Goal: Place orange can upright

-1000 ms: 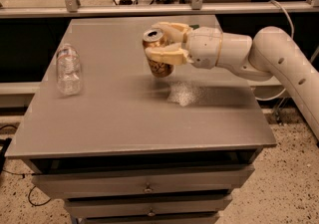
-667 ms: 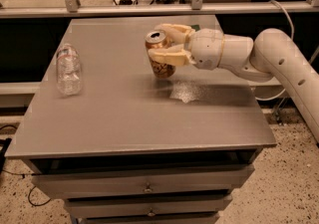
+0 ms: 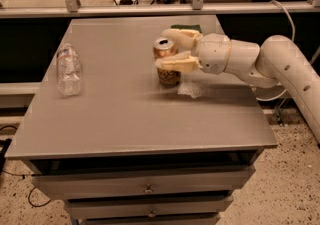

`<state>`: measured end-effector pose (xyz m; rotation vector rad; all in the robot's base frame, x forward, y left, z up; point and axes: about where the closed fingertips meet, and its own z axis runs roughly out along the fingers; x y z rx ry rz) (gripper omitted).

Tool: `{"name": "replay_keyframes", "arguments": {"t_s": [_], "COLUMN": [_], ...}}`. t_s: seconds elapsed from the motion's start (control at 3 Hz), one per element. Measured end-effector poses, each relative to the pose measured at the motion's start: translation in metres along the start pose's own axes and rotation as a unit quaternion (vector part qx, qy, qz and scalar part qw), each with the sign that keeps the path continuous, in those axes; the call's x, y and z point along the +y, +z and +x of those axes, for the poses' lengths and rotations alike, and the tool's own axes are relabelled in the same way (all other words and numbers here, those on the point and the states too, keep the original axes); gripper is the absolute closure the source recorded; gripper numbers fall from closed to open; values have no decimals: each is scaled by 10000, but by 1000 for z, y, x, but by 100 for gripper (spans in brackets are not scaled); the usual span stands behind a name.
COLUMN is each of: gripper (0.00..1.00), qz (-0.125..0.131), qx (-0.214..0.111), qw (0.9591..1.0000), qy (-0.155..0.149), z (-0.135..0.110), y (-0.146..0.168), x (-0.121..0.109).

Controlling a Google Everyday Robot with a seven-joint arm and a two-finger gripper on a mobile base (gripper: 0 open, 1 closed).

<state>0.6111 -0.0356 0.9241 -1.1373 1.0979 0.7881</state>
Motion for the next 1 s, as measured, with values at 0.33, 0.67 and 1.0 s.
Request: {"name": "replay_keyframes", "arguments": {"t_s": [0.33, 0.67, 1.0], "gripper": [0, 0, 0], "qz": [160, 379, 718], "qx": [69, 264, 450], "qw": [9998, 9982, 9934], "qy": [-93, -390, -775], "z": [-2, -22, -59], "y": [-16, -39, -69], "x": [-2, -6, -8]}}
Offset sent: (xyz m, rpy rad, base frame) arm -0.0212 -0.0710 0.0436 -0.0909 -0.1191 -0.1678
